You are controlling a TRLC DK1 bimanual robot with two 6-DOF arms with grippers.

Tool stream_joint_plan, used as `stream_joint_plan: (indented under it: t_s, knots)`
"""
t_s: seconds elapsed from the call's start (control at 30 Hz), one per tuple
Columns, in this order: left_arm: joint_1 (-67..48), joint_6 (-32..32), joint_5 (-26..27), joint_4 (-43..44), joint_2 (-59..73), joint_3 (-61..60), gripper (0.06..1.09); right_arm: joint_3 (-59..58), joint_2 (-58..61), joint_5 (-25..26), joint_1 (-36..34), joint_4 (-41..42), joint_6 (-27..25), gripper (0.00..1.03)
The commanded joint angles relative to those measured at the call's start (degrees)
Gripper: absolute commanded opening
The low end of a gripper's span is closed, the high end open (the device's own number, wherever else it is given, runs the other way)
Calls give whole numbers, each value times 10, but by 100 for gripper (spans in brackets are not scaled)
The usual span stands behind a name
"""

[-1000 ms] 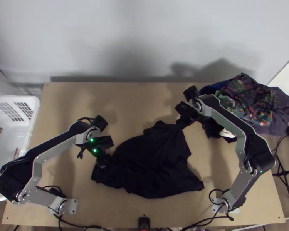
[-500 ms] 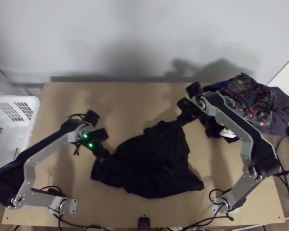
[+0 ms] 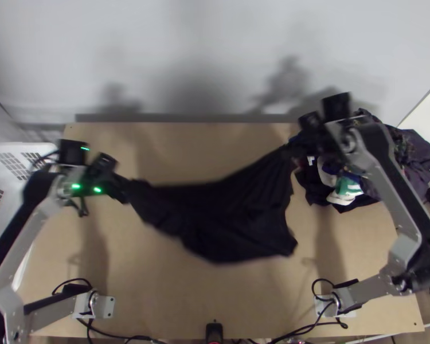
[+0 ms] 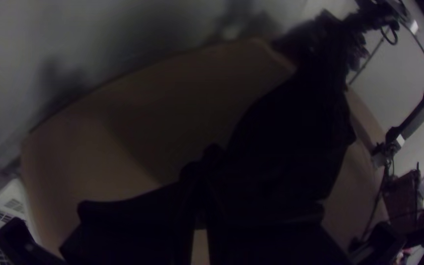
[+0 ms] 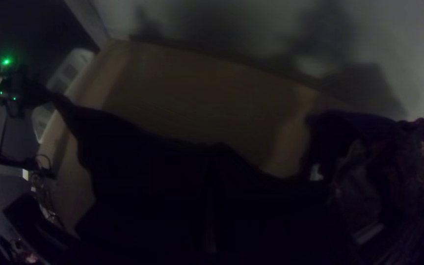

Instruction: Fold the t-shirt

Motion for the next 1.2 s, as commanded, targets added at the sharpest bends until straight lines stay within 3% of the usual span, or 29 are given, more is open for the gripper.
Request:
stream_joint_plan:
  t_s: [0.0, 0.17, 0.37, 0.7, 0.83, 0.87, 0.97, 1.03, 1.1, 1.17]
  knots:
    - [95, -67, 10, 28, -88, 54, 20, 58, -52, 1, -42, -4, 33, 3]
    - [120, -76, 18, -4, -152, 76, 20, 34, -97, -1, -53, -35, 26, 3]
    - [73, -50, 19, -56, -252, -51, 21, -116, -144, -6, -45, -46, -22, 3]
    - [-3, -50, 33, -156, -408, -213, 22, -339, -198, -7, 79, -47, -40, 3]
    - [-43, -46, 35, -153, -398, -214, 23, -400, -181, -3, 101, -26, -48, 3]
    - [-54, -43, 34, -153, -391, -213, 29, -411, -174, -3, 101, -26, -56, 3]
    - [-79, -36, 35, -153, -376, -204, 67, -424, -169, -2, 101, -26, -69, 3]
    - [-90, -36, 36, -153, -366, -196, 84, -425, -172, -1, 100, -28, -69, 3]
    - [-103, -32, 34, -155, -352, -187, 95, -425, -172, 1, 100, -29, -69, 3]
    - [-105, -20, 33, -158, -332, -169, 98, -425, -172, 2, 100, -30, -65, 3]
